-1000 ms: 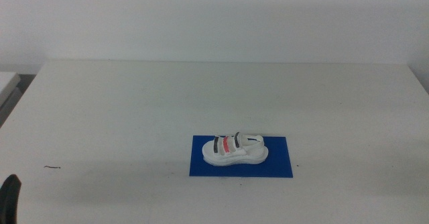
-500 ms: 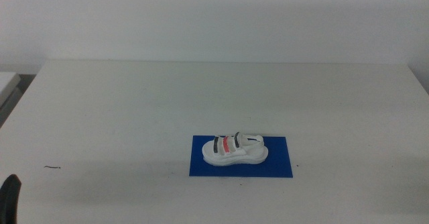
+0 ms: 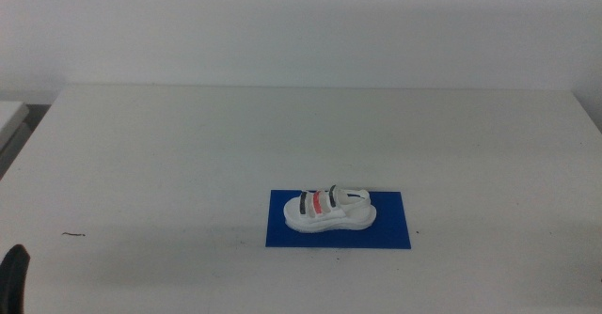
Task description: Use one arm to grab the shoe from the table and place it on the mat.
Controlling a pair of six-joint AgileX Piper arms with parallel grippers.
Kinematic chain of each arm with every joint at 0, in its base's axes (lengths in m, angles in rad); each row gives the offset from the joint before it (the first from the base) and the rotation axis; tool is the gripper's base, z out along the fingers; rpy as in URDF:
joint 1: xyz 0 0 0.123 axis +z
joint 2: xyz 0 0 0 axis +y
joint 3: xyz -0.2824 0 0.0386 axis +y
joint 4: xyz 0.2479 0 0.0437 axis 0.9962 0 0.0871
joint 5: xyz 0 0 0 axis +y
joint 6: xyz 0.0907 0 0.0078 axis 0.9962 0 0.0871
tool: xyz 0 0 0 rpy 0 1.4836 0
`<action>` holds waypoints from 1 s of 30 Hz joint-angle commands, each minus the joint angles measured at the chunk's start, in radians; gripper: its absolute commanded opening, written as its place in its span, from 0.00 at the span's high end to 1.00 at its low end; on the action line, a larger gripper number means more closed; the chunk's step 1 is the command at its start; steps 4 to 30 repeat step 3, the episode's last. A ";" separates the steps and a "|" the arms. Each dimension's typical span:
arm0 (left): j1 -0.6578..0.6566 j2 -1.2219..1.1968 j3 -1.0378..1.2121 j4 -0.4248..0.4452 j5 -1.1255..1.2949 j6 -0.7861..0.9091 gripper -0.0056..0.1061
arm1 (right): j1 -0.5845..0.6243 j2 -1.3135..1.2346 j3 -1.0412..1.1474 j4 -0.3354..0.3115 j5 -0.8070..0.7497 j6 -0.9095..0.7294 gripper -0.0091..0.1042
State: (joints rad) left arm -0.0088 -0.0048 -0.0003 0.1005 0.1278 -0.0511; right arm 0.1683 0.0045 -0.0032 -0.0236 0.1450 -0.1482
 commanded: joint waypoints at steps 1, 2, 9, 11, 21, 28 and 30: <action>0.000 0.005 0.000 -0.004 -0.012 -0.003 0.11 | -0.008 -0.005 0.003 0.005 -0.002 -0.002 0.21; 0.000 0.005 0.000 -0.004 -0.012 -0.003 0.11 | -0.008 -0.005 0.003 0.005 -0.002 -0.002 0.21; 0.000 0.005 0.000 -0.004 -0.012 -0.003 0.11 | -0.008 -0.005 0.003 0.005 -0.002 -0.002 0.21; 0.000 0.005 0.000 -0.004 -0.012 -0.003 0.11 | -0.008 -0.005 0.003 0.005 -0.002 -0.002 0.21; 0.000 0.005 0.000 -0.004 -0.012 -0.003 0.11 | -0.008 -0.005 0.003 0.005 -0.002 -0.002 0.21; 0.000 0.005 0.000 -0.004 -0.012 -0.003 0.11 | -0.008 -0.005 0.003 0.005 -0.002 -0.002 0.21; 0.000 0.005 0.000 -0.004 -0.012 -0.003 0.11 | -0.008 -0.005 0.003 0.005 -0.002 -0.002 0.21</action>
